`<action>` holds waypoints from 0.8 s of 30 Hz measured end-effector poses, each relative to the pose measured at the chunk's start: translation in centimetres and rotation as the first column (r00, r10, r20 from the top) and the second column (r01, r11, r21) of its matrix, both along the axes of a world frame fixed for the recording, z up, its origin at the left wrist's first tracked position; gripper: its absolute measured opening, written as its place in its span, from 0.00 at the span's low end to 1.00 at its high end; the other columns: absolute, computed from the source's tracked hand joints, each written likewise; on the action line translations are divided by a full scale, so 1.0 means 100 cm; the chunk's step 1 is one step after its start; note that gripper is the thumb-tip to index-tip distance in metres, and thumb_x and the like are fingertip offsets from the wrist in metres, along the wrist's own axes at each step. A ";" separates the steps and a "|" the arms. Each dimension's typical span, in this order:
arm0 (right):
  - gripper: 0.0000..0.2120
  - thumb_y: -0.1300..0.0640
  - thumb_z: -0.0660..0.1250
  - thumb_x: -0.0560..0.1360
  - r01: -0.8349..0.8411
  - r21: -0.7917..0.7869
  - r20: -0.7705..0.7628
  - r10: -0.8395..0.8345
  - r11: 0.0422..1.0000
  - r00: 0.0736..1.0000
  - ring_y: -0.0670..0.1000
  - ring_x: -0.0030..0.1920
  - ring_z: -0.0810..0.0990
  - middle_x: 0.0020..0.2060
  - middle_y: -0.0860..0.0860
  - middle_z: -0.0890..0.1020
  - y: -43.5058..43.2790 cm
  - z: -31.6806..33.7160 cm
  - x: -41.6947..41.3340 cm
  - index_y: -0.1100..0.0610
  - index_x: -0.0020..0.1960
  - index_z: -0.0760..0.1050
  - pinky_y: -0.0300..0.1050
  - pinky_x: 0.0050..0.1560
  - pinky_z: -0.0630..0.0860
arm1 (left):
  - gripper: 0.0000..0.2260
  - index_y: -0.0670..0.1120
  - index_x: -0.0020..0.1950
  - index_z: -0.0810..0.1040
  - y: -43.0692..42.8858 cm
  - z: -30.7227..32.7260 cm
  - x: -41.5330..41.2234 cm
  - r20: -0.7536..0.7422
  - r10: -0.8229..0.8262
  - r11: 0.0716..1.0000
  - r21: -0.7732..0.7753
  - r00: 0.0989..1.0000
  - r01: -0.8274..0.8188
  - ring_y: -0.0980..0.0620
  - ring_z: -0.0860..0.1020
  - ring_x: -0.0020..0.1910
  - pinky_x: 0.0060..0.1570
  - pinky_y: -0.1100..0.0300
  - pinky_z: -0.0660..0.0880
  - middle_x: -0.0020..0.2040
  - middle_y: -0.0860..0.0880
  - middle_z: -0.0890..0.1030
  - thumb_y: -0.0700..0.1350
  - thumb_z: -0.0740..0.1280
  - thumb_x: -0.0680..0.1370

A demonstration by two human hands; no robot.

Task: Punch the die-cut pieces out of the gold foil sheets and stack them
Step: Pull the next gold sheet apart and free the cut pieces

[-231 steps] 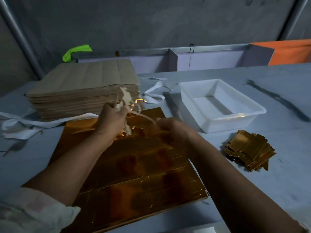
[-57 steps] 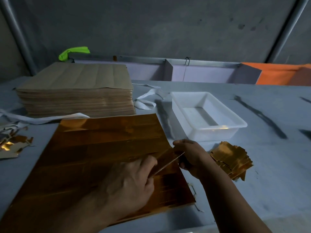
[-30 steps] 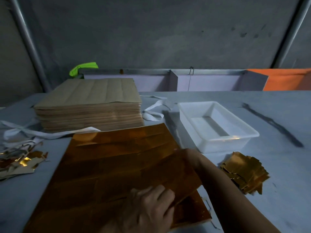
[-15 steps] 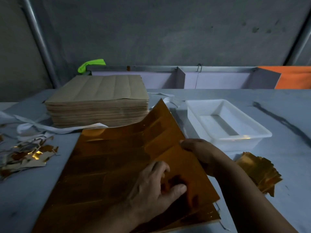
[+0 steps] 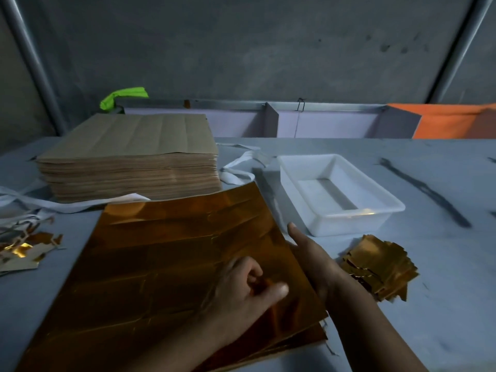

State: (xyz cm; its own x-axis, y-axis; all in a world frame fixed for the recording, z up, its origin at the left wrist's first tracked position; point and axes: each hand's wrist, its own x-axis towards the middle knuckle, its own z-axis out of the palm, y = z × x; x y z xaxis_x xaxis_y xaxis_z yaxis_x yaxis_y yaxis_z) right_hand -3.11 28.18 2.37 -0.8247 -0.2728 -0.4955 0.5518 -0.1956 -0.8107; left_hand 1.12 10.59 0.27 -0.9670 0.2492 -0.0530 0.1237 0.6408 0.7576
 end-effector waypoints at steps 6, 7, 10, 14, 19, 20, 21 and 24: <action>0.35 0.33 0.53 0.78 0.087 -0.084 -0.026 -0.089 0.993 0.996 0.62 0.62 0.79 0.60 0.64 0.81 -0.014 0.012 0.003 0.62 0.63 0.78 0.57 0.66 0.71 | 0.24 0.51 0.54 0.71 0.032 0.026 -0.033 0.136 0.200 0.968 0.126 0.970 -0.217 0.52 0.75 0.50 0.38 0.61 0.67 0.55 0.48 0.74 0.70 0.65 0.71; 0.36 0.34 0.53 0.79 0.097 -0.136 -0.022 -0.101 0.986 0.995 0.62 0.65 0.76 0.63 0.65 0.78 -0.015 0.010 0.002 0.63 0.65 0.76 0.57 0.69 0.67 | 0.28 0.49 0.58 0.71 0.035 0.028 -0.039 0.129 0.226 0.963 0.120 0.966 -0.241 0.48 0.75 0.54 0.41 0.59 0.69 0.58 0.46 0.74 0.70 0.65 0.71; 0.31 0.41 0.53 0.83 0.235 -0.232 -0.030 -0.248 0.944 0.968 0.48 0.62 0.79 0.70 0.65 0.72 -0.016 0.008 0.000 0.66 0.73 0.67 0.38 0.63 0.72 | 0.37 0.43 0.67 0.70 0.042 0.034 -0.050 0.161 0.280 0.948 0.110 0.946 -0.299 0.43 0.76 0.60 0.52 0.50 0.75 0.63 0.43 0.75 0.70 0.66 0.70; 0.26 0.47 0.51 0.85 0.279 -0.221 -0.143 -0.314 0.934 0.939 0.54 0.70 0.72 0.73 0.62 0.69 -0.020 0.002 -0.010 0.65 0.75 0.63 0.25 0.55 0.71 | 0.38 0.37 0.69 0.71 0.045 0.037 -0.055 0.174 0.269 0.953 0.091 0.947 -0.287 0.37 0.76 0.62 0.58 0.44 0.75 0.65 0.36 0.75 0.66 0.68 0.72; 0.22 0.49 0.51 0.85 0.205 -0.129 -0.234 -0.231 0.970 0.944 0.41 0.52 0.77 0.68 0.59 0.73 -0.020 0.002 -0.008 0.61 0.74 0.65 0.23 0.52 0.69 | 0.36 0.36 0.67 0.72 0.040 0.040 -0.056 0.159 0.263 0.951 0.126 0.952 -0.284 0.39 0.76 0.61 0.54 0.51 0.74 0.64 0.36 0.76 0.64 0.70 0.72; 0.21 0.52 0.51 0.86 0.243 -0.210 -0.194 -0.284 0.947 0.939 0.41 0.54 0.77 0.70 0.57 0.71 -0.018 0.007 -0.004 0.60 0.75 0.63 0.19 0.44 0.67 | 0.36 0.36 0.67 0.72 0.039 0.040 -0.056 0.157 0.258 0.953 0.119 0.953 -0.278 0.39 0.76 0.60 0.53 0.52 0.75 0.64 0.36 0.76 0.65 0.69 0.72; 0.21 0.53 0.52 0.86 0.236 -0.232 -0.146 -0.274 0.944 0.951 0.46 0.62 0.76 0.73 0.57 0.69 -0.015 0.007 -0.006 0.60 0.75 0.62 0.18 0.46 0.67 | 0.36 0.37 0.66 0.72 0.038 0.040 -0.056 0.151 0.255 0.956 0.108 0.955 -0.272 0.40 0.77 0.59 0.50 0.51 0.76 0.63 0.37 0.77 0.65 0.69 0.72; 0.30 0.37 0.59 0.74 0.088 -0.119 -0.143 -0.105 0.989 0.984 0.58 0.65 0.77 0.63 0.62 0.79 -0.019 0.011 0.004 0.59 0.62 0.80 0.46 0.65 0.72 | 0.29 0.44 0.61 0.71 0.034 0.039 -0.057 0.130 0.266 0.957 0.086 0.955 -0.278 0.50 0.76 0.50 0.32 0.58 0.68 0.57 0.45 0.76 0.66 0.68 0.73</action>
State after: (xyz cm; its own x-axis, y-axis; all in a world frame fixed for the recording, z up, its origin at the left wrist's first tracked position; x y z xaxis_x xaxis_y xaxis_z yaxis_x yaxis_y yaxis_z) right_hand -2.67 26.30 3.49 -0.9119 -0.2353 -0.3363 0.4011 -0.3364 -0.8521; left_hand -4.59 14.02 4.22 -0.9875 -0.0128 -0.1568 -0.1374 0.5564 0.8195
